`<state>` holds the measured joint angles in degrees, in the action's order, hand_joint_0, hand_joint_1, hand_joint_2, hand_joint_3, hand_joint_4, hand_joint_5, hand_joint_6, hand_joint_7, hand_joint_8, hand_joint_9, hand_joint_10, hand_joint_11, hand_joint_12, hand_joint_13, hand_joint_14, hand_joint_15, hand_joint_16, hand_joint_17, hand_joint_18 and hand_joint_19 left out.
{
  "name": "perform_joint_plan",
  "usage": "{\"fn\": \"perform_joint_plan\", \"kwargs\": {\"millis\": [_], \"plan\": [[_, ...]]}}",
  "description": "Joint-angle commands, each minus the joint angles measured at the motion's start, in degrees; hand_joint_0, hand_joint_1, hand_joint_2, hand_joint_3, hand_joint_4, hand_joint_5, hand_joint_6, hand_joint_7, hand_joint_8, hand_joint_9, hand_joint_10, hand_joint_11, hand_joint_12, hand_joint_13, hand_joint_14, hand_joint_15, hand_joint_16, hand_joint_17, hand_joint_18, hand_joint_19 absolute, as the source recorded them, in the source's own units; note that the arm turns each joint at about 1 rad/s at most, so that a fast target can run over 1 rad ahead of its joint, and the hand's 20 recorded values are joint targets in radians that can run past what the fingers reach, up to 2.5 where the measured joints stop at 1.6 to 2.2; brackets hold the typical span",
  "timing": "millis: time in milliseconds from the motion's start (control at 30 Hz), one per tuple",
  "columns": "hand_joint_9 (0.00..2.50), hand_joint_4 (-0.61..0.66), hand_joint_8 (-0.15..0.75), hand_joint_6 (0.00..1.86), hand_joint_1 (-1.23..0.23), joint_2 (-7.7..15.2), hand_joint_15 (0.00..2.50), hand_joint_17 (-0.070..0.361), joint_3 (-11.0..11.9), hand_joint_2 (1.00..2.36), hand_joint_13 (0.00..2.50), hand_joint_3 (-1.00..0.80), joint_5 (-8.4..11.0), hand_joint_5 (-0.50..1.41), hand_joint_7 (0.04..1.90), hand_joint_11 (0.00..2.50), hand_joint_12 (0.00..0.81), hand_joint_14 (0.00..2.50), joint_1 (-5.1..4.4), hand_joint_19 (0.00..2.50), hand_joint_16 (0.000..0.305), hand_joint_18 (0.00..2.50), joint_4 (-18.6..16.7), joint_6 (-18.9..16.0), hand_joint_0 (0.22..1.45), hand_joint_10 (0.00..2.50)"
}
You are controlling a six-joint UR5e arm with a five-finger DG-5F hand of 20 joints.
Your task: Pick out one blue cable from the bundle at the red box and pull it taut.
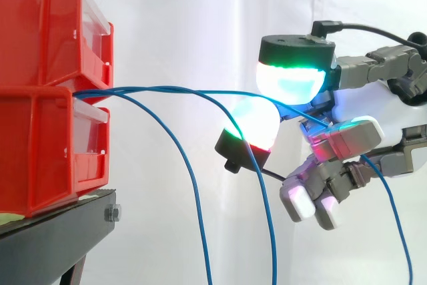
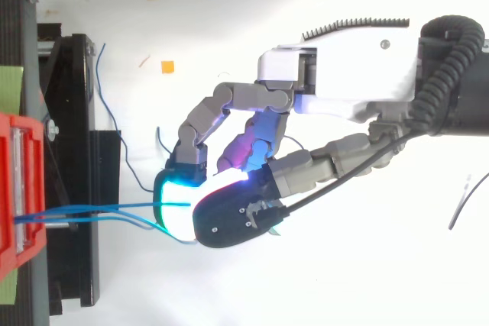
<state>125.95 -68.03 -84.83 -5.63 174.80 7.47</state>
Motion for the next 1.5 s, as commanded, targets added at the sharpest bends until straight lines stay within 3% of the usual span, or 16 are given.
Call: {"fn": "perform_joint_plan", "kwargs": {"millis": [0,267,600,800,1067,1467], "plan": [[1.38,0.10,0.359,0.88,-0.61,0.00,0.54,0.166,0.00,1.00,0.90,-0.08,0.01,-0.10,0.74,1.04,0.499,0.02,0.00,0.73,0.074,0.84,0.02,0.00,0.60,0.02],[1.33,0.13,0.349,0.92,-0.74,0.00,0.55,0.155,0.00,1.01,0.87,-0.06,0.01,-0.12,0.76,1.11,0.476,0.02,0.00,0.73,0.069,0.80,0.02,0.00,0.63,0.02],[1.37,-0.11,0.289,0.96,-0.80,0.00,0.58,0.125,0.00,1.02,0.85,-0.06,-0.34,-0.12,0.83,1.33,0.414,0.02,0.00,0.76,0.055,0.76,0.37,0.00,0.71,0.02],[1.42,-0.19,0.276,0.97,-0.80,0.00,0.61,0.120,0.00,1.02,0.87,-0.06,-1.04,-0.12,0.89,1.36,0.404,0.02,0.00,0.79,0.053,0.75,1.16,0.00,0.74,0.02],[1.39,-0.15,0.269,0.97,-0.76,0.00,0.61,0.118,0.00,1.02,0.87,-0.17,-2.36,-0.13,0.82,1.33,0.405,0.02,0.18,0.81,0.052,0.74,2.21,-0.44,0.75,0.02],[1.39,-0.16,0.273,0.97,-0.76,0.00,0.60,0.118,0.00,1.02,0.87,-0.16,-4.38,-0.13,0.82,1.31,0.405,0.02,0.79,0.81,0.052,0.73,2.39,-0.35,0.75,0.02]]}}
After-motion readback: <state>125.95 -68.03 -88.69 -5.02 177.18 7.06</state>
